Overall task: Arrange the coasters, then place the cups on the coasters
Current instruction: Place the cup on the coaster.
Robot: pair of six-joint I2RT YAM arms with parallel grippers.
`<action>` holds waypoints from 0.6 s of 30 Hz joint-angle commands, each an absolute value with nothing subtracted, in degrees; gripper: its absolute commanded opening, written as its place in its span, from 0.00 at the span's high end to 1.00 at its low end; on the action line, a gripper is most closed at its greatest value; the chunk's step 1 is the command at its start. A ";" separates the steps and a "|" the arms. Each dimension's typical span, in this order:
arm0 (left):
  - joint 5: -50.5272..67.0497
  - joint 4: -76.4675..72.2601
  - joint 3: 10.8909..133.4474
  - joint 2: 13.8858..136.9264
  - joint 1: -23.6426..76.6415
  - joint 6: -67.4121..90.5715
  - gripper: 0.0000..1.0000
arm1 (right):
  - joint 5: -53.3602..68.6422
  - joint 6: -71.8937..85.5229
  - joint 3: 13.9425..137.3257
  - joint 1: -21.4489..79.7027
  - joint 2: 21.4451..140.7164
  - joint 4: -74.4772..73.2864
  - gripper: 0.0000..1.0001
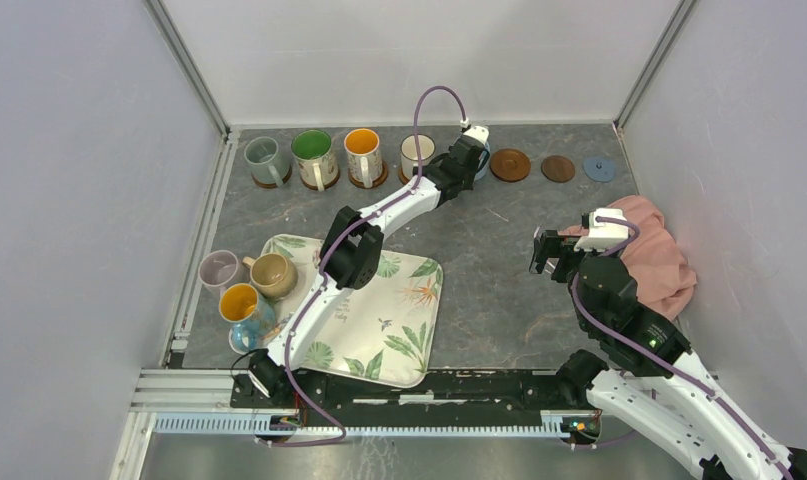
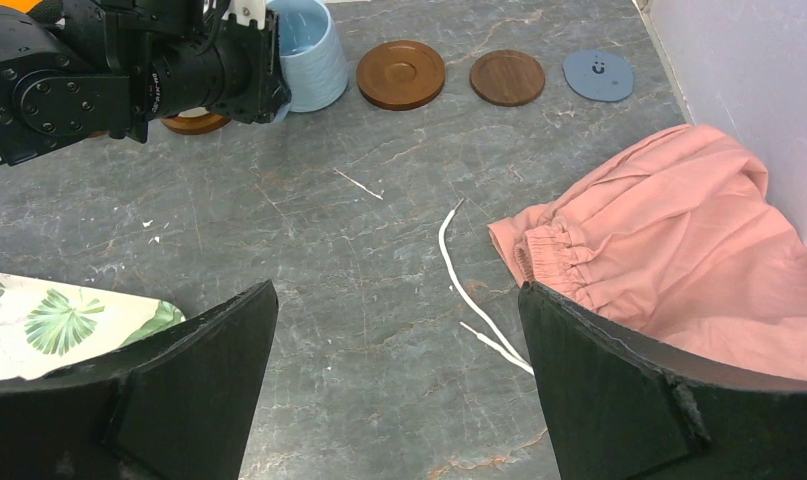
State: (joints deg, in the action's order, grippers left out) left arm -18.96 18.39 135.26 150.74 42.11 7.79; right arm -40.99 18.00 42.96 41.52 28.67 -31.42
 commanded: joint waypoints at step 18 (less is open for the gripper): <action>-19.19 12.61 138.46 148.22 41.48 7.65 0.65 | -42.10 18.56 43.95 41.44 28.31 -31.62 0.02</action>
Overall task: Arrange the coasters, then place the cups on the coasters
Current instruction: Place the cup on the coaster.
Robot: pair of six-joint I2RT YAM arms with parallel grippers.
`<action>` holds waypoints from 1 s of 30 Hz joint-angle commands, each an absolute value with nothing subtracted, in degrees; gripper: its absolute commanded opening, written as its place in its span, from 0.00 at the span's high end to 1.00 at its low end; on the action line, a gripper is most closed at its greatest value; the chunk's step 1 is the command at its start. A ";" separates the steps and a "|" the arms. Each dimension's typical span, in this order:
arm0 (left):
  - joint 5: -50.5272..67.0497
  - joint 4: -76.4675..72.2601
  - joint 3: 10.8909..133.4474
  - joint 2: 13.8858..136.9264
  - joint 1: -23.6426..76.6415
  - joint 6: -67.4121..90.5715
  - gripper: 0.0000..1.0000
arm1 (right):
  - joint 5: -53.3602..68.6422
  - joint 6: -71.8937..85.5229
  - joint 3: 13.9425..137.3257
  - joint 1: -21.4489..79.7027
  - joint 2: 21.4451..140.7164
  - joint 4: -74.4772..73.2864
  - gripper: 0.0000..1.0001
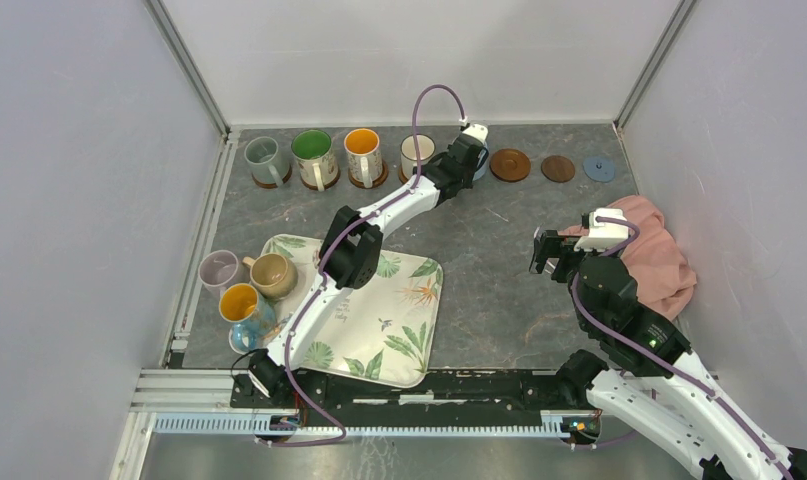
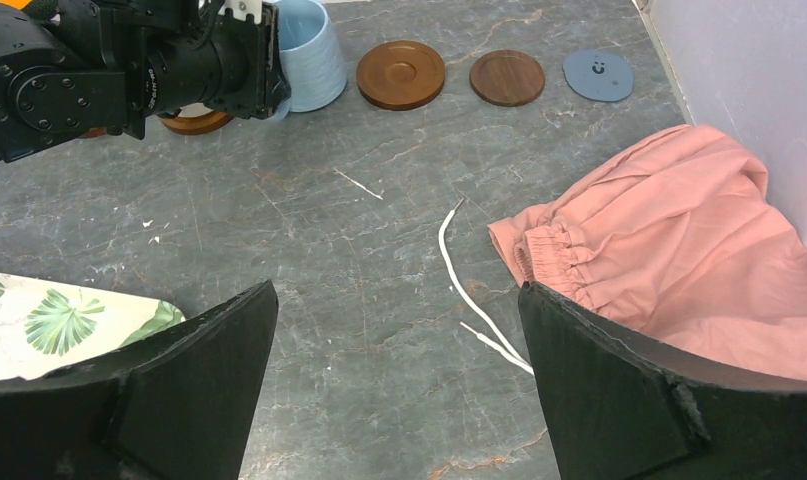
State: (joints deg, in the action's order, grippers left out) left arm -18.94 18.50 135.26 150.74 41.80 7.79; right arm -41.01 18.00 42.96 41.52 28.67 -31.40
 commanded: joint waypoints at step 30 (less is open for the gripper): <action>-16.79 10.80 126.37 135.50 41.98 9.91 0.33 | -41.13 17.74 42.91 41.48 28.87 -28.91 0.02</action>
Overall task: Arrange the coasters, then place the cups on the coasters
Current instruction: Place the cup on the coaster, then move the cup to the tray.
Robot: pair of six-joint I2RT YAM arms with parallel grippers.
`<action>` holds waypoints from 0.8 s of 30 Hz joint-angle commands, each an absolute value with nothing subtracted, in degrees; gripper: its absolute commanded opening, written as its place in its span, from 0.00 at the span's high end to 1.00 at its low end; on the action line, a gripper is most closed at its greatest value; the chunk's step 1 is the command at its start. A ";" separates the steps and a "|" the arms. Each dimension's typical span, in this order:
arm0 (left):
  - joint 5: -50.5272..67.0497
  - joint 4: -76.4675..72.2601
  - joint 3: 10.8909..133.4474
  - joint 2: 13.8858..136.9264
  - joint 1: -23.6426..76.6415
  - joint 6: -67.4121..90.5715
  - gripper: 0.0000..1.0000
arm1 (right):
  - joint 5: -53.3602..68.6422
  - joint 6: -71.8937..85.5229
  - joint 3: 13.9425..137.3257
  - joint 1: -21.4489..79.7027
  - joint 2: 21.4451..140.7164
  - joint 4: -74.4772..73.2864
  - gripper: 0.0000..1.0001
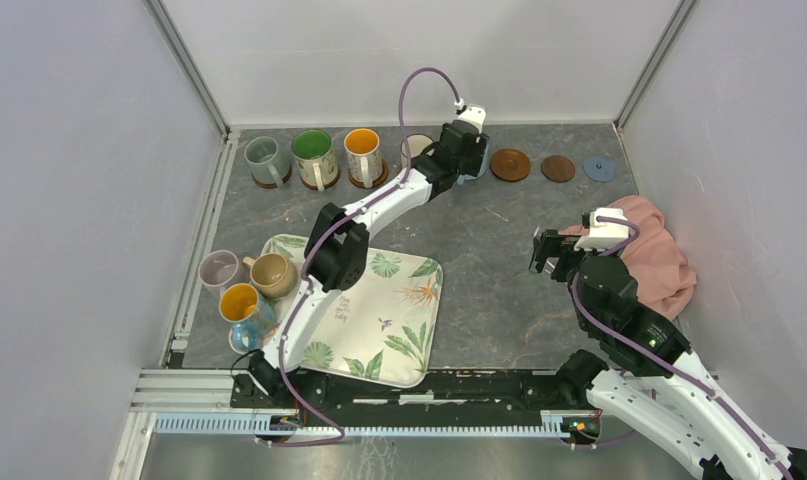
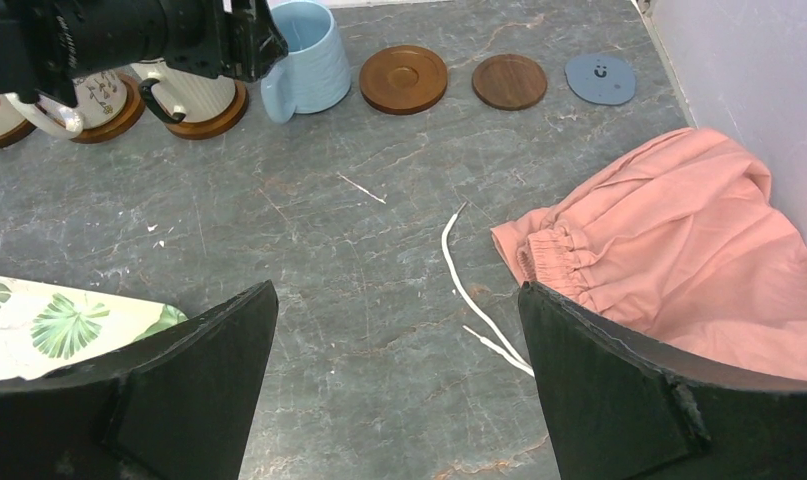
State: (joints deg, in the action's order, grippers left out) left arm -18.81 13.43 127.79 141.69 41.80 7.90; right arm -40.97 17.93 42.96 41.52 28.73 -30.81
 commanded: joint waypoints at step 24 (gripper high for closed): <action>-24.45 11.30 70.09 86.87 44.47 26.55 0.00 | -39.20 17.15 34.66 41.40 32.08 -19.63 0.02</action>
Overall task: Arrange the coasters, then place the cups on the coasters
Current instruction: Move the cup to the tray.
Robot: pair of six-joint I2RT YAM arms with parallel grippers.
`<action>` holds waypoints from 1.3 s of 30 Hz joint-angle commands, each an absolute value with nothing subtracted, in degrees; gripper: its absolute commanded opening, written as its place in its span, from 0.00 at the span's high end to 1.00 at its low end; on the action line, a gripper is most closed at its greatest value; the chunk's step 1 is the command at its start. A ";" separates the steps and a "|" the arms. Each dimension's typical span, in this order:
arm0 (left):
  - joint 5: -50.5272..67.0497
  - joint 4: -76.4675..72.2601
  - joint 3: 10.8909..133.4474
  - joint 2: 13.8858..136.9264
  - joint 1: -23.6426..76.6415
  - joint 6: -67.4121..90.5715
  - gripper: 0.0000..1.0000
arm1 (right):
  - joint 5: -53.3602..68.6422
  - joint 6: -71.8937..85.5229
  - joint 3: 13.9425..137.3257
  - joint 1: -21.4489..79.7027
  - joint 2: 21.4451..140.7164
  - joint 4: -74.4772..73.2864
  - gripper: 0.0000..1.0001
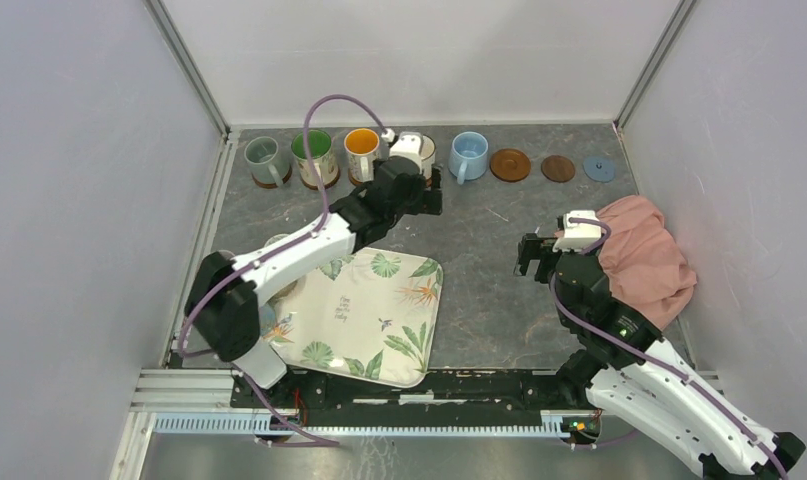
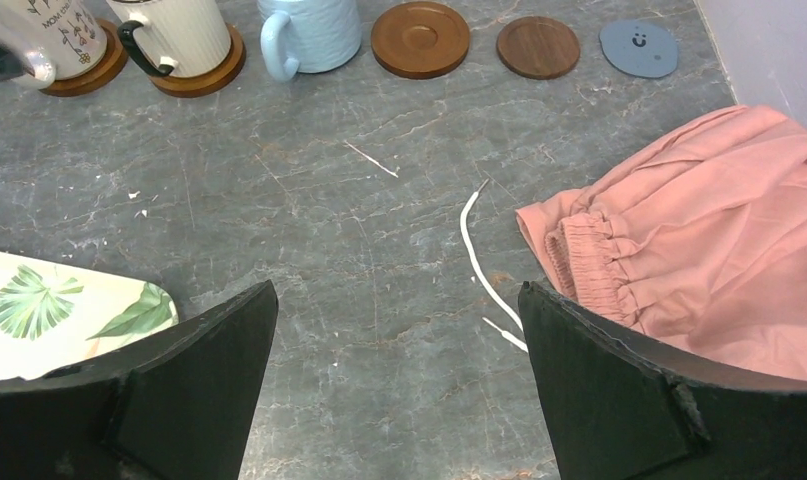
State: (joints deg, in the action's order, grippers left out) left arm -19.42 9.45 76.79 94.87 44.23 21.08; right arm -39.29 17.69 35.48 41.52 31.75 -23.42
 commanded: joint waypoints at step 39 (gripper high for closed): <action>-53.85 66.33 50.11 52.21 38.39 74.67 0.00 | -33.89 15.39 30.94 41.48 36.95 -12.97 0.02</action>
